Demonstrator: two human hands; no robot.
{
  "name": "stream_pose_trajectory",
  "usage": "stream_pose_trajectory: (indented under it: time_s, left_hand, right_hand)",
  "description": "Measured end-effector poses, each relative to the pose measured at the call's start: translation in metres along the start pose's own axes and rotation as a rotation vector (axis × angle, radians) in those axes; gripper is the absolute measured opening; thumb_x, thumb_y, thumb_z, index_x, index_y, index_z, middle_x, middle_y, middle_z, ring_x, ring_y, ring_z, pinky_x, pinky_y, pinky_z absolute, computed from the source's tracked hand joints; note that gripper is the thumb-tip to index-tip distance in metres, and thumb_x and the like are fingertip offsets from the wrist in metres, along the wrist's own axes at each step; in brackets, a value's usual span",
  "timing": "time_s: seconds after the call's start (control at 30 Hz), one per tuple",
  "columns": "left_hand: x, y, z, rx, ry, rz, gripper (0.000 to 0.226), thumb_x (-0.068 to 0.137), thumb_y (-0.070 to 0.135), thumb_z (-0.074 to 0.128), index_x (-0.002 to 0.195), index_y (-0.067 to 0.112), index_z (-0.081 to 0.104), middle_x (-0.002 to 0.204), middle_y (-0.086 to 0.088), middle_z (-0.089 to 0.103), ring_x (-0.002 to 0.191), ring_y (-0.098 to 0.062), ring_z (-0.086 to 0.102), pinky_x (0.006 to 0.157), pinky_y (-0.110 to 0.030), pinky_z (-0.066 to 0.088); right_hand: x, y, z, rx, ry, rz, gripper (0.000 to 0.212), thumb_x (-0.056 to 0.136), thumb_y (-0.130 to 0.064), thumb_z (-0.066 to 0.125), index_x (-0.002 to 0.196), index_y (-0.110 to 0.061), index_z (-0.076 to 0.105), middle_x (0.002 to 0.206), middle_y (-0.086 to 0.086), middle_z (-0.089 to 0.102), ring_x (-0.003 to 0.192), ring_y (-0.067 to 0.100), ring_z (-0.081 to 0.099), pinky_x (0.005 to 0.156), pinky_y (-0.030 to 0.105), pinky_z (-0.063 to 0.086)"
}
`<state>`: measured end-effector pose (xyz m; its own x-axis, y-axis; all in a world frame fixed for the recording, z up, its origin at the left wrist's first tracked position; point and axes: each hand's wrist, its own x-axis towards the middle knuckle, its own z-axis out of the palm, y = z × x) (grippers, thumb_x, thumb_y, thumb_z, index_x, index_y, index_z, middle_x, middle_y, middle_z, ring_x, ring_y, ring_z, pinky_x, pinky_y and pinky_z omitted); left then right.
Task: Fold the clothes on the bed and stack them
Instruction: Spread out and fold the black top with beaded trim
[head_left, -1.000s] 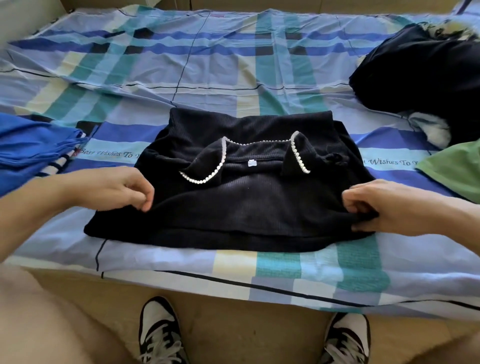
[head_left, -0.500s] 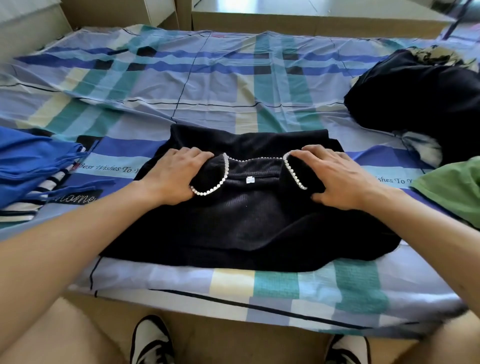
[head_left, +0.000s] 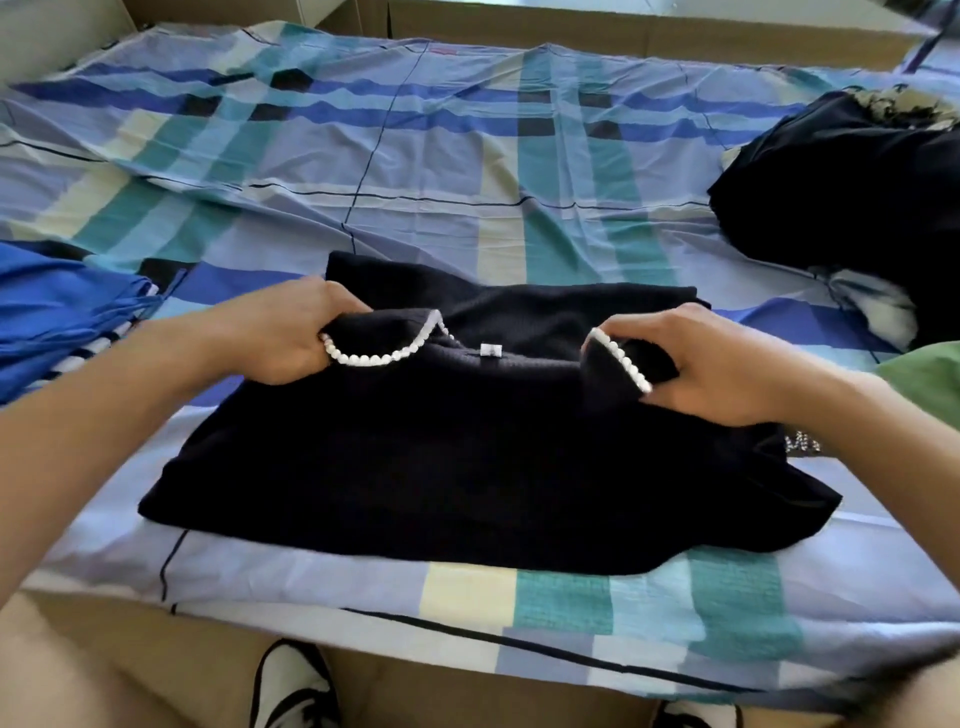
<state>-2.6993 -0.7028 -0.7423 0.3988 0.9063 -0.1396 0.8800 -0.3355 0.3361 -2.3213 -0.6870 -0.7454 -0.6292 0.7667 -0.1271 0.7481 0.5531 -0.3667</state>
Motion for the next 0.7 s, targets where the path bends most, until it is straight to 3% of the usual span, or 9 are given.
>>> stream_pose_trajectory:
  time_s: [0.07,0.17,0.23,0.3,0.4,0.47,0.53,0.6,0.7]
  left_hand:
    - [-0.018,0.007,-0.003,0.027,-0.139,-0.009,0.017,0.070,0.012,0.050,0.070,0.028,0.056,0.065,0.008,0.063,0.061,-0.005,0.059,0.058,-0.023,0.046]
    - [-0.039,0.025,0.012,0.152,-0.407,0.026,0.042,0.074,0.014,0.057,0.103,0.045,0.057,0.104,0.021,0.063,0.100,-0.002,0.061,0.084,-0.030,0.051]
    - [-0.047,0.039,0.019,0.265,-0.617,0.003,0.086,0.074,0.036,0.070,0.146,0.050,0.025,0.142,0.027,0.032,0.132,0.000,0.038,0.107,-0.030,0.042]
    - [-0.050,0.046,0.011,0.277,-0.733,-0.071,0.112,0.066,0.059,0.072,0.155,0.047,0.005,0.150,0.031,0.016,0.139,0.005,0.026,0.113,-0.026,0.035]
    - [-0.040,0.041,-0.007,0.077,-0.428,-0.093,0.080,0.068,0.068,0.069,0.141,0.047,0.043,0.130,0.031,0.049,0.119,0.010,0.048,0.103,-0.021,0.043]
    - [-0.016,0.023,-0.007,0.014,-0.047,-0.108,0.052,0.084,0.047,0.070,0.132,0.033,0.056,0.123,0.018,0.057,0.116,-0.004,0.055,0.102,-0.029,0.045]
    - [0.014,0.001,-0.001,0.007,0.225,-0.183,0.046,0.092,0.038,0.064,0.134,0.021,0.056,0.132,0.001,0.055,0.125,-0.020,0.051,0.107,-0.036,0.040]
    - [0.038,-0.015,0.006,-0.098,0.325,-0.318,0.052,0.095,0.040,0.060,0.140,0.016,0.051,0.141,-0.008,0.052,0.131,-0.026,0.048,0.109,-0.037,0.036]
    - [0.058,-0.037,0.020,-0.191,0.225,-0.492,0.057,0.091,0.050,0.064,0.137,0.018,0.054,0.136,-0.010,0.059,0.124,-0.028,0.055,0.103,-0.036,0.043]
  right_hand:
    - [-0.014,-0.016,-0.002,-0.025,-0.077,-0.031,0.038,0.075,-0.017,0.067,0.104,-0.039,0.054,0.086,-0.014,0.061,0.082,0.007,0.058,0.076,0.036,0.048]
    - [-0.031,-0.033,0.006,-0.163,-0.302,0.019,0.063,0.075,-0.032,0.074,0.121,-0.050,0.036,0.103,-0.019,0.044,0.091,0.007,0.054,0.082,0.032,0.047]
    - [-0.038,-0.036,0.008,-0.215,-0.565,0.116,0.097,0.067,-0.055,0.078,0.137,-0.059,0.011,0.112,-0.024,0.034,0.097,0.004,0.052,0.085,0.032,0.049]
    - [-0.040,-0.034,-0.001,-0.123,-0.661,0.157,0.106,0.062,-0.074,0.072,0.141,-0.066,0.002,0.116,-0.029,0.034,0.102,-0.002,0.052,0.088,0.029,0.048]
    - [-0.029,-0.020,-0.016,0.101,-0.293,0.175,0.078,0.066,-0.078,0.065,0.137,-0.057,0.040,0.112,-0.023,0.054,0.104,-0.003,0.056,0.087,0.018,0.045]
    - [-0.009,-0.001,-0.016,0.048,0.022,0.216,0.063,0.077,-0.063,0.066,0.134,-0.039,0.054,0.113,-0.014,0.058,0.105,0.001,0.057,0.086,0.015,0.040]
    - [0.013,0.021,-0.010,0.000,0.198,0.299,0.054,0.088,-0.050,0.066,0.136,-0.028,0.055,0.126,-0.002,0.054,0.119,0.013,0.052,0.096,0.023,0.035]
    - [0.029,0.040,-0.004,0.006,0.225,0.406,0.057,0.093,-0.049,0.060,0.142,-0.023,0.050,0.141,0.006,0.049,0.134,0.022,0.043,0.108,0.032,0.031]
    - [0.040,0.062,0.003,0.047,0.146,0.524,0.060,0.096,-0.050,0.054,0.146,-0.017,0.046,0.149,0.012,0.049,0.139,0.028,0.042,0.114,0.036,0.030]
